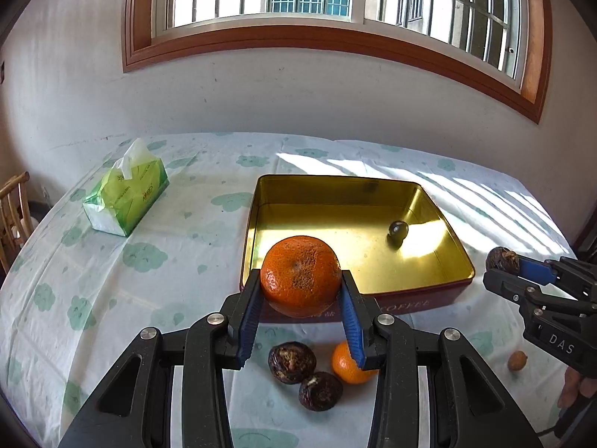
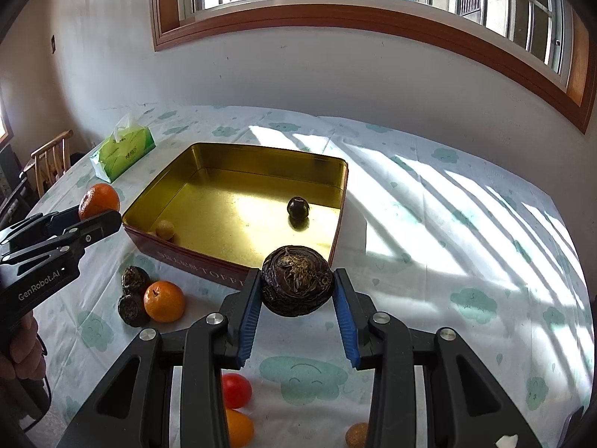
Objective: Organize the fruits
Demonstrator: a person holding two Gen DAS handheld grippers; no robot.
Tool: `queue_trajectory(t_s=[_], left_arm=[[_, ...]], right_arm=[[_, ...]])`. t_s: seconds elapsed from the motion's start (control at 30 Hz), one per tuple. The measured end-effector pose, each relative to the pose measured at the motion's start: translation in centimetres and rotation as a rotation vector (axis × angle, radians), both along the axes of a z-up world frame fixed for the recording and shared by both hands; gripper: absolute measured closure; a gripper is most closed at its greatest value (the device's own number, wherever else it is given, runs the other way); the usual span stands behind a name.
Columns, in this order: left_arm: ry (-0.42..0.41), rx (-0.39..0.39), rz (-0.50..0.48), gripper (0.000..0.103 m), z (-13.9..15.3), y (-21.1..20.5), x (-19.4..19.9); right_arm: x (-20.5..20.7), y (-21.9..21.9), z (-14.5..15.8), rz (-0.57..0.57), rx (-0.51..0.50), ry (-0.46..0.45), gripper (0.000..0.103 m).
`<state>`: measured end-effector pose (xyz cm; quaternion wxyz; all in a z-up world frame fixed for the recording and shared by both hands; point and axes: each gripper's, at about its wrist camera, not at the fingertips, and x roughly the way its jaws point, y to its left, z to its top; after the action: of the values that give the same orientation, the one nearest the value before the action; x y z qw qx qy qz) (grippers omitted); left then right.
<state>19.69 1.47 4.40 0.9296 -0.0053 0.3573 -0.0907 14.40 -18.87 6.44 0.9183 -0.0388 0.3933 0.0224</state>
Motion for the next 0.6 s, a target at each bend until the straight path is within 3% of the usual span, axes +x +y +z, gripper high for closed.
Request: queue_trajectory(t_s=[0.6], left_arm=[[0.092, 0.029, -0.008, 0.062, -3.3, -0.4, 6.6]], right_arm=[[7.2, 1.5, -3.0, 0.035, -0.006, 0.067, 0.068]])
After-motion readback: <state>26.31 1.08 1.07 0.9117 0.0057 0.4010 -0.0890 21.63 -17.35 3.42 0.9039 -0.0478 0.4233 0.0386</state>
